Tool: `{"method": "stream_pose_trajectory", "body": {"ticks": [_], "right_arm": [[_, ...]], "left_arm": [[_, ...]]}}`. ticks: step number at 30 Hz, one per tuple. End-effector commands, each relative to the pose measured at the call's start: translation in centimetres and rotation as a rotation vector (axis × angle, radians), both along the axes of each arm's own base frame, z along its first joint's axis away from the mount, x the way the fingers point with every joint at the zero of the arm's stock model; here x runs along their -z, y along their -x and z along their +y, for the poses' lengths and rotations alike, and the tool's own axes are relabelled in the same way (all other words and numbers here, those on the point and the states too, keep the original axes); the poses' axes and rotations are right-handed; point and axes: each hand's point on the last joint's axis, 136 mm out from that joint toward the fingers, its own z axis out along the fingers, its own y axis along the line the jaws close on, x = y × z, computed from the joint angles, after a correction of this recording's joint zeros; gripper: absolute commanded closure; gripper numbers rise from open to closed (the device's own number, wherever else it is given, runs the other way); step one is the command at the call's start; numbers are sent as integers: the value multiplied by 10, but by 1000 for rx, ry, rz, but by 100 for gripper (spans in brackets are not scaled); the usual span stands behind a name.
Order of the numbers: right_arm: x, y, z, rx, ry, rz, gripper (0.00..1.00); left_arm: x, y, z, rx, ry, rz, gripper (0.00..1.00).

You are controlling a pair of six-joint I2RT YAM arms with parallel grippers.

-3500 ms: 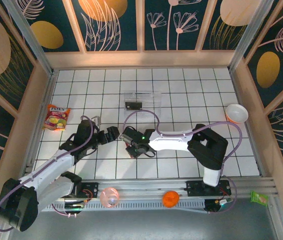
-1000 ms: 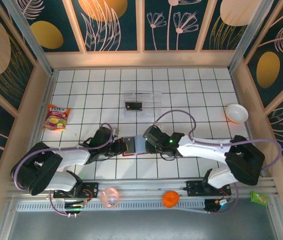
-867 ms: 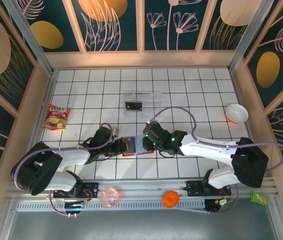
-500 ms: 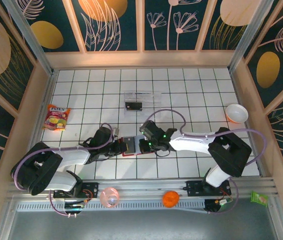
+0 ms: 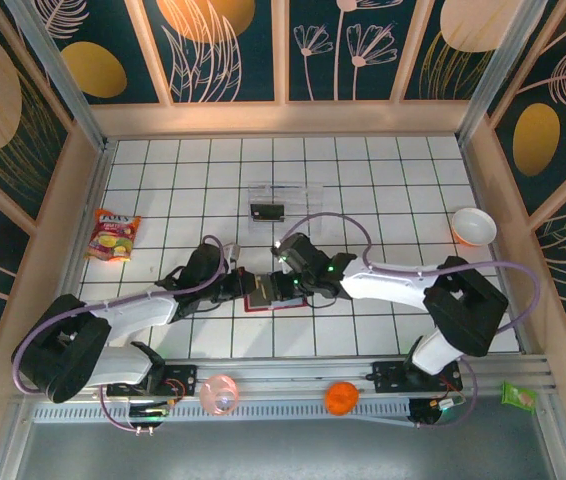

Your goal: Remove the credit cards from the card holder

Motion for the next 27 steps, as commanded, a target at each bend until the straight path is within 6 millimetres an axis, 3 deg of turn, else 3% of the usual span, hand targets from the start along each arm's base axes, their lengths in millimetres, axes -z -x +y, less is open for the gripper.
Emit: {"method": "stream_pose_trajectory", "body": {"ticks": [1,12,27], "right_arm": [[1,0,21,-57,-61,50,67],[27,-21,14,44,-6,77,69],[47,-23,12,72,47,88,70]], "left_arm": [[10,1,9,-13,-64,4,100],[16,1,14,-27,-91,1,100],[13,3,15,-24,-85,-2,100]]}}
